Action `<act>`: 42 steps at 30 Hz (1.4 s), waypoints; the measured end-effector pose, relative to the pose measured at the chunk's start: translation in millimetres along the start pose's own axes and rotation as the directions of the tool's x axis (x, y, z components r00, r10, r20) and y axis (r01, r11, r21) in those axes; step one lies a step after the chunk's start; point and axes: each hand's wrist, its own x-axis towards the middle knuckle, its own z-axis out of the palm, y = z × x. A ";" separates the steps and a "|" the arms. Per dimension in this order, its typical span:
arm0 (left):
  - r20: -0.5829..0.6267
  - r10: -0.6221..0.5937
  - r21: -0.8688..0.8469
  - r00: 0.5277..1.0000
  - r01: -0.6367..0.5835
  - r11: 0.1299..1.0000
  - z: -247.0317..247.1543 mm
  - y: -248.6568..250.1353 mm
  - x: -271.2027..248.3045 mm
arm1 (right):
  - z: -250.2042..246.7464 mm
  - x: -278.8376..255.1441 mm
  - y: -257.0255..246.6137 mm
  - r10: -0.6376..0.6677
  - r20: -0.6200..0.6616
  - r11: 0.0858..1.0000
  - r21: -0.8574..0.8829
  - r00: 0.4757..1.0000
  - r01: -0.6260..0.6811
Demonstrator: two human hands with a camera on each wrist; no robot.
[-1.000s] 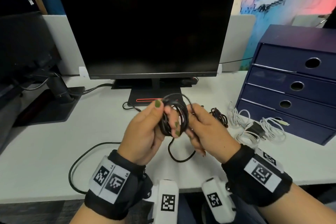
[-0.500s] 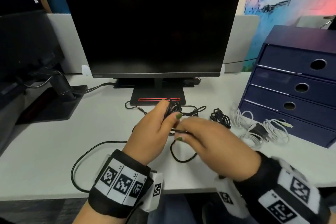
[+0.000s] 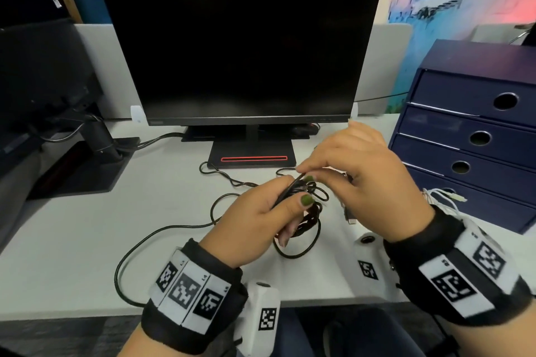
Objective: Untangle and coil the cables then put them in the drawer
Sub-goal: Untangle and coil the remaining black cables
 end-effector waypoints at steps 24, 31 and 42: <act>-0.176 -0.208 -0.370 0.962 0.132 0.920 6.9 -6.3 1.1 | 36.2 -26.3 -16.3 0.441 0.317 0.548 0.646 0.840 -0.532; -0.244 -0.083 -0.056 0.966 0.071 0.996 5.5 -6.3 4.2 | 40.7 -24.2 -24.1 0.502 0.283 0.486 0.689 0.817 -0.538; -0.318 0.169 0.457 0.933 -0.006 0.889 1.9 -14.5 1.0 | 42.9 -22.8 -27.9 0.618 0.297 0.229 0.817 0.727 -0.529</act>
